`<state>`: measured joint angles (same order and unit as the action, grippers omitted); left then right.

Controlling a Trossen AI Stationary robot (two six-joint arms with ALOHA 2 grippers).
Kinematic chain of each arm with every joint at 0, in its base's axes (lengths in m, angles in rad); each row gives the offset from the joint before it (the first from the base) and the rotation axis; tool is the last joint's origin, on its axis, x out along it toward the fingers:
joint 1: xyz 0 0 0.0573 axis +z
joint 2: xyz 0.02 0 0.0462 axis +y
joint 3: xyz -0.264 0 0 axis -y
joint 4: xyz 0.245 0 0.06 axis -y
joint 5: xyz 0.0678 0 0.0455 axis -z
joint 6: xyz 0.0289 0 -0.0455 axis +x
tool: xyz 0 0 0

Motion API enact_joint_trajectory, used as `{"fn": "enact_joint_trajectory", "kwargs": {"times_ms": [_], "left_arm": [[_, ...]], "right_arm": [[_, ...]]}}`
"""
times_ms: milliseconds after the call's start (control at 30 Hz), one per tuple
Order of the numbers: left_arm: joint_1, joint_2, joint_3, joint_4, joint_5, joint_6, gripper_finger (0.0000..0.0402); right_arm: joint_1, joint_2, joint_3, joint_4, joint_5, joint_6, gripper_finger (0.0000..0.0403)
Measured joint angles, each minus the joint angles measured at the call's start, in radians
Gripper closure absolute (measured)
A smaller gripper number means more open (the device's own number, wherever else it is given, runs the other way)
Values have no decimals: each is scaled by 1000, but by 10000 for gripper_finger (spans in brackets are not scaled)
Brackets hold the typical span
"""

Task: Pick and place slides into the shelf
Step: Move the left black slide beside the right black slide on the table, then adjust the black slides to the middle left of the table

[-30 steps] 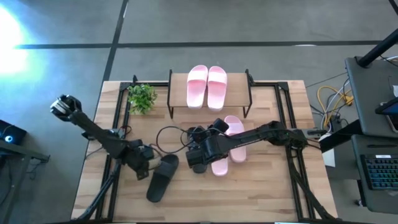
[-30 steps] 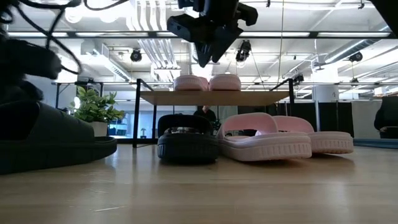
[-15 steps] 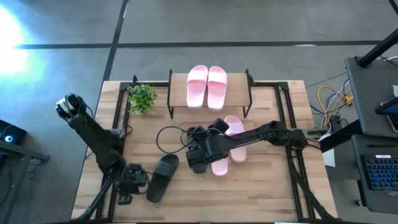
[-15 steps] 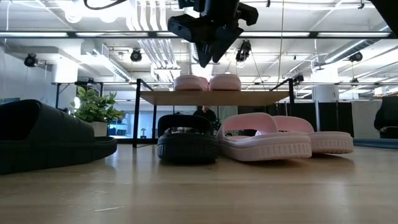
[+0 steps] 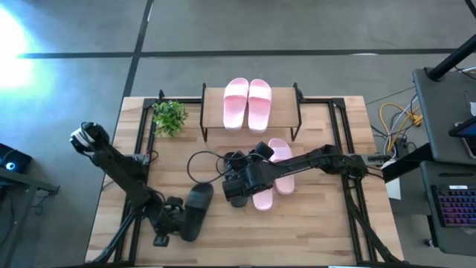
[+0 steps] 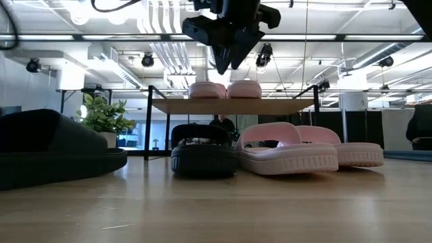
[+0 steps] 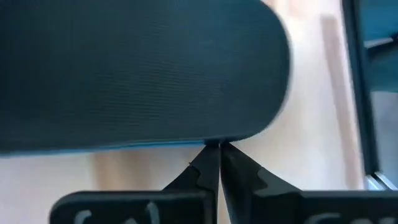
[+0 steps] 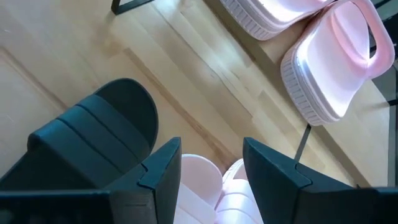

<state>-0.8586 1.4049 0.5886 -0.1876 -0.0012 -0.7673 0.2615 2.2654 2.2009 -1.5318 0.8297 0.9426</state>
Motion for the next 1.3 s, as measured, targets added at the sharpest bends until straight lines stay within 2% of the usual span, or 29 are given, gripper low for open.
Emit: {"fn": "enact_joint_trajectory", "kwargs": {"times_ms": [233, 500, 733, 867, 1067, 1167, 1300], "left_arm": [[168, -14, -35, -6, -8, 175, 402], [440, -16, -39, -4, -2, 395, 402], [593, -18, -40, -11, 70, 486, 402], [585, -46, -40, -56, 117, 481, 402], [514, -136, -40, -221, 112, 434, 402], [462, -206, -41, -262, 95, 359, 402], [375, -309, -41, -266, 48, 235, 402]], "right_arm": [[0, 0, 0, -3, -21, 0, 239], [0, 0, 0, -7, -22, -9, 239], [0, 0, 0, -13, -22, -17, 239], [0, 0, 0, -19, -22, -27, 239], [0, 0, 0, -24, -28, 4, 239], [0, 0, 0, -23, -100, 2, 239], [1, 0, -1, 1, -270, 2, 239]]}}
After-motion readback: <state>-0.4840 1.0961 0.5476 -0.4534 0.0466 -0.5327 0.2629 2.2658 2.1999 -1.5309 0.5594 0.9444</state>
